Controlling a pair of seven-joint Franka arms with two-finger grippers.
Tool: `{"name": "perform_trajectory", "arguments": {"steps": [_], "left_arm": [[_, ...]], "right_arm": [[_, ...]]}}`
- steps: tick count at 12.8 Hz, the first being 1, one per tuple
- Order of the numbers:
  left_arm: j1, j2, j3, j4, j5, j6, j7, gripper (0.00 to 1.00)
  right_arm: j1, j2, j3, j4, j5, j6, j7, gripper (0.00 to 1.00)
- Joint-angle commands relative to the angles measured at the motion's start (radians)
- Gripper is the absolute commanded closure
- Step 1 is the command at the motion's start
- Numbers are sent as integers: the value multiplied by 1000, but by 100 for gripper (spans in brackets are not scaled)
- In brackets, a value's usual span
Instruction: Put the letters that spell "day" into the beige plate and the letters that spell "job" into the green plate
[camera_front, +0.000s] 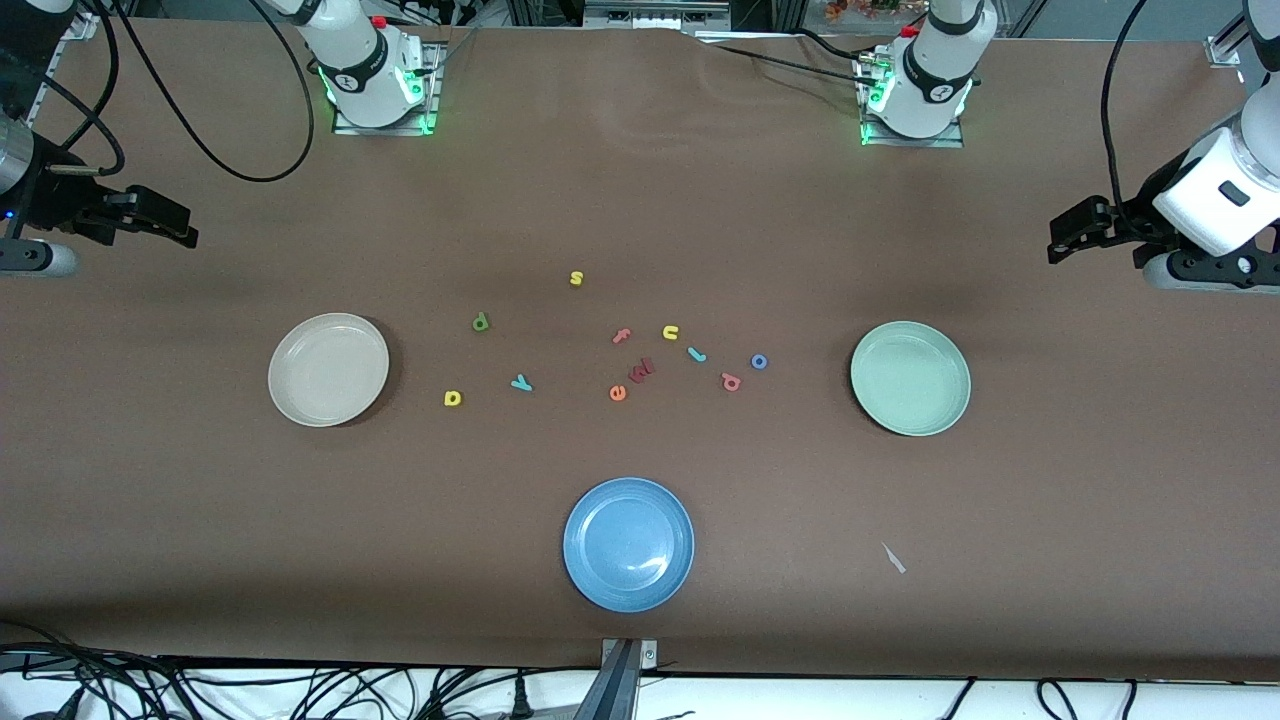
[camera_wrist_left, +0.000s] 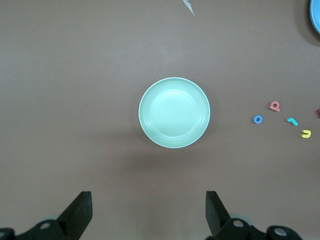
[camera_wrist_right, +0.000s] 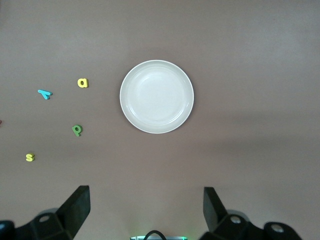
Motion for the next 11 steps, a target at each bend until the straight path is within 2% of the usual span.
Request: {"name": "perform_trajectory", "arguments": {"steps": [1,11], "left_arm": [[-6,-5,-1,-5,27,-2,17,0],[-19,19,-13,-2,25,5,2,0]], "right_arm": [[-8,-5,6,5,-12,-14,-4,0],[-6,-5,8,2,-12,-17,-11,0]]}}
